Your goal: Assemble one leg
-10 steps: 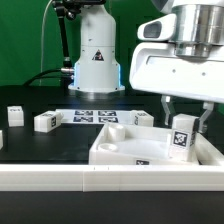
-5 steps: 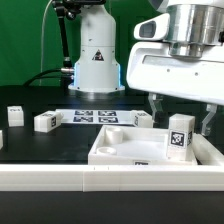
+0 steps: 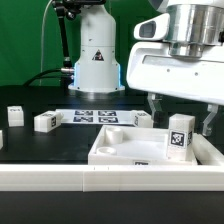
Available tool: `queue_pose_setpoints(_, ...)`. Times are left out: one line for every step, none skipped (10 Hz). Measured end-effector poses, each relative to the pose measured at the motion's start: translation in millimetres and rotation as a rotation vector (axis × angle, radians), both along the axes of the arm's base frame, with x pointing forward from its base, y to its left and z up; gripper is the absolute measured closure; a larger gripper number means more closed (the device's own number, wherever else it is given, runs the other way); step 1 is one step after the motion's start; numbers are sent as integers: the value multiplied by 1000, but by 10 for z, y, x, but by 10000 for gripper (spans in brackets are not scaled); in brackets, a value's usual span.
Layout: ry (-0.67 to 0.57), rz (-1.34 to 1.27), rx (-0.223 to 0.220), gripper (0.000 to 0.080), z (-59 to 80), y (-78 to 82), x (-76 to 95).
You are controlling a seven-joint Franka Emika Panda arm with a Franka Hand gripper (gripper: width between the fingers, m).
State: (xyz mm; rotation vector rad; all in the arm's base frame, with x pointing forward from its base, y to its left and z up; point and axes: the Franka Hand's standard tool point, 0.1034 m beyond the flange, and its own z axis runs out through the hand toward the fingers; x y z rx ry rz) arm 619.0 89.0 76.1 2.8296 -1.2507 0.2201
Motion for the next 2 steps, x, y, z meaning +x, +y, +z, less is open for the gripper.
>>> queue_pose_setpoints(0, 0, 0, 151, 0, 0, 0)
queue_pose_setpoints(0, 0, 0, 151, 0, 0, 0)
